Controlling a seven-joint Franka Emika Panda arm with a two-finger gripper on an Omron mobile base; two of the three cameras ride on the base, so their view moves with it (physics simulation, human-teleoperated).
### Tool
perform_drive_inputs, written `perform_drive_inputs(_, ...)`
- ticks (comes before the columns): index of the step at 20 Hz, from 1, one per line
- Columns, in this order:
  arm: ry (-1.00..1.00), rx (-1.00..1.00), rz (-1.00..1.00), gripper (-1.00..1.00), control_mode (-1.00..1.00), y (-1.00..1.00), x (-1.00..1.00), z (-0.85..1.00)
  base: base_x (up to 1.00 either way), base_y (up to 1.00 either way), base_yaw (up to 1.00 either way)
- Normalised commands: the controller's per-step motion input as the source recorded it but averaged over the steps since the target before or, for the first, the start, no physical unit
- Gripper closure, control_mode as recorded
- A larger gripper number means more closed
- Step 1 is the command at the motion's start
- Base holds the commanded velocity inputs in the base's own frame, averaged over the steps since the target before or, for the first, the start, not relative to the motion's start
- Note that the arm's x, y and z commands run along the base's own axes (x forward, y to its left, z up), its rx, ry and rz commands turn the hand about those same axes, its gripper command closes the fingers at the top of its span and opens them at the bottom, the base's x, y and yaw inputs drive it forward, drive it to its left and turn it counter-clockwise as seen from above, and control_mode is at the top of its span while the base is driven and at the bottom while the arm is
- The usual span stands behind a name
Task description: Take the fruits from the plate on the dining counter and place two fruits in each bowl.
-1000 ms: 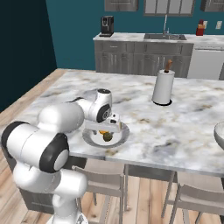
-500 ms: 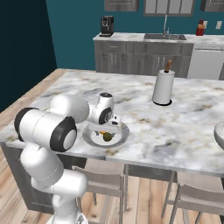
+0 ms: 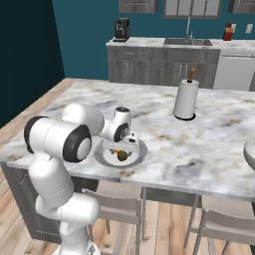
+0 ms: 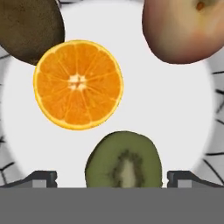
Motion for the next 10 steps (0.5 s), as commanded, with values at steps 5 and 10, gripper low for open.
perform_drive_inputs(5,0.02,0.00,0.00,-1.00,-1.00,0.00,0.00,-0.20,0.00,0.00,0.00)
perform_drive_inputs(10,0.00,0.00,0.00,-1.00,-1.00,-0.02,0.00,-0.13,0.00,0.00,0.00)
